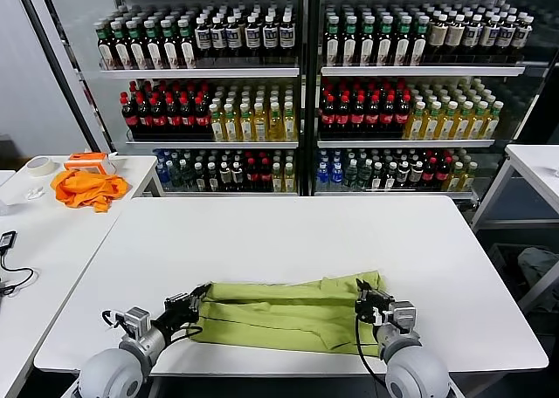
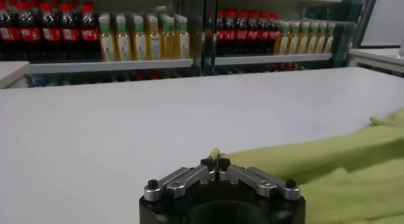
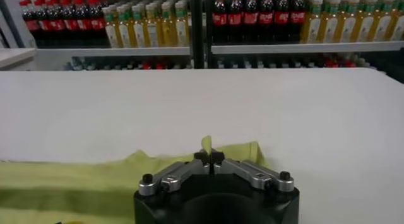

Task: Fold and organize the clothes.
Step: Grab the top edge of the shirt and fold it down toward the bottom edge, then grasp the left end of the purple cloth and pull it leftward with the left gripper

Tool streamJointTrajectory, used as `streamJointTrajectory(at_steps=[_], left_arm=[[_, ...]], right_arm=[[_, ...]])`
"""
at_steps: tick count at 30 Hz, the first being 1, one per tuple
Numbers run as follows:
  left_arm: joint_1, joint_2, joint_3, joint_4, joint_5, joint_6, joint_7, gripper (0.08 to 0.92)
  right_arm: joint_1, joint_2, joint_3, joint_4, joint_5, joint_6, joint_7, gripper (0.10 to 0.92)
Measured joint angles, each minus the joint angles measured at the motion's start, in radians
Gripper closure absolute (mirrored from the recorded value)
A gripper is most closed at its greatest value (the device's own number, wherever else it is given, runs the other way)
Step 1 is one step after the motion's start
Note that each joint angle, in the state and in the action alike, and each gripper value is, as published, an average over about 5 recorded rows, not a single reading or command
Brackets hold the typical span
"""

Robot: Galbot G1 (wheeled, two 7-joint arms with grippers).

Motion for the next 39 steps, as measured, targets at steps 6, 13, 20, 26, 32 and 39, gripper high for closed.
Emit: streamJointTrajectory(at_steps=[6, 13, 20, 26, 32, 39], left_arm=[[0.012, -0.007, -0.016, -0.024, 0.007, 0.009, -0.020, 0.705], [0.007, -0.030, 0.004, -0.059, -0.022, 0.019, -0.136, 0.497], [0.012, -0.064, 0.060, -0.067, -0.041, 0.034, -0.307, 0.298], [0.021, -0.079, 0.091, -0.085, -0.048, 0.049, -0.397, 0.184], [0.020, -0.085, 0.107, -0.089, -0.051, 0.062, -0.445, 0.294], [0.021, -0.091, 0.120, -0.094, -0.056, 0.075, -0.470, 0.493]], right_arm=[[-0.038, -0.003, 0.019, 0.037, -0.033, 0.011, -0.011, 0.693], [-0.114, 0.011, 0.041, 0.110, -0.106, 0.033, -0.013, 0.493], [-0.191, 0.017, 0.064, 0.174, -0.164, 0.050, -0.018, 0.303], [-0.223, 0.024, 0.076, 0.194, -0.193, 0.061, -0.019, 0.207], [-0.238, 0.028, 0.082, 0.201, -0.212, 0.071, -0.020, 0.203], [-0.248, 0.031, 0.085, 0.202, -0.223, 0.080, -0.023, 0.203]])
